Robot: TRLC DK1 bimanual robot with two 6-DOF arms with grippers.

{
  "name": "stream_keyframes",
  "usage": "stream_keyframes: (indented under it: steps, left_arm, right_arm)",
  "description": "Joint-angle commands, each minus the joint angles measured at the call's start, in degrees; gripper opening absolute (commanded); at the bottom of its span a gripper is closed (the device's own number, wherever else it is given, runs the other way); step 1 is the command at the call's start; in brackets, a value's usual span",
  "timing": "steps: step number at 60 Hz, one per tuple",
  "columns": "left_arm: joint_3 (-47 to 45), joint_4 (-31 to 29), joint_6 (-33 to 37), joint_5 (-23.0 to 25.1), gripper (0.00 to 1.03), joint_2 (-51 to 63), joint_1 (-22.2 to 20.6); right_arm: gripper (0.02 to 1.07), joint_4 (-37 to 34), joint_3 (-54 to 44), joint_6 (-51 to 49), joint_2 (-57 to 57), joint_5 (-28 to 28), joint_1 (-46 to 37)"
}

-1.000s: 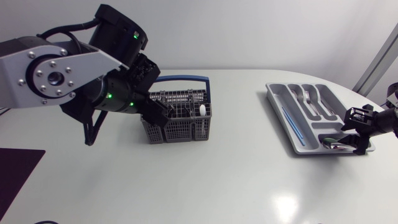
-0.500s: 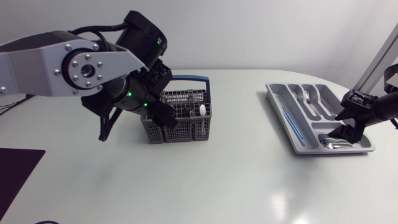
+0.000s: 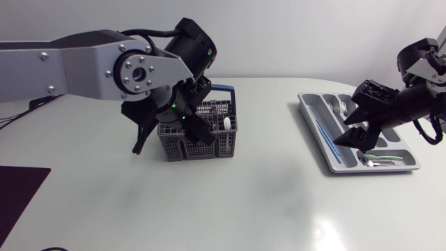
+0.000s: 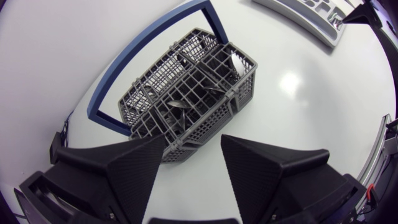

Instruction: Unload the cutlery basket into the drawer organizer.

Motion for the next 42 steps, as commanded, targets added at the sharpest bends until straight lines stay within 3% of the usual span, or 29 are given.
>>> stream_keyframes:
  steps: [1,26,42]
  left_arm:
    - [2.1,-0.5,-1.3,-1.3,0.6,1.8,0.2]
    - [1.9,0.4,-1.1,-1.7,0.59,4.5,2.9]
    - [-0.1,3.8,0.4,-1.4,0.59,4.4,4.2]
  right_arm:
    - [0.97,-0.9,-2.2,5.5,-3.2,0.2,3.9]
    - [0.97,-1.6,-3.5,22.7,-10.3,1.4,22.7]
    - [0.97,2.8,-6.3,26.9,-10.0,3.7,28.0]
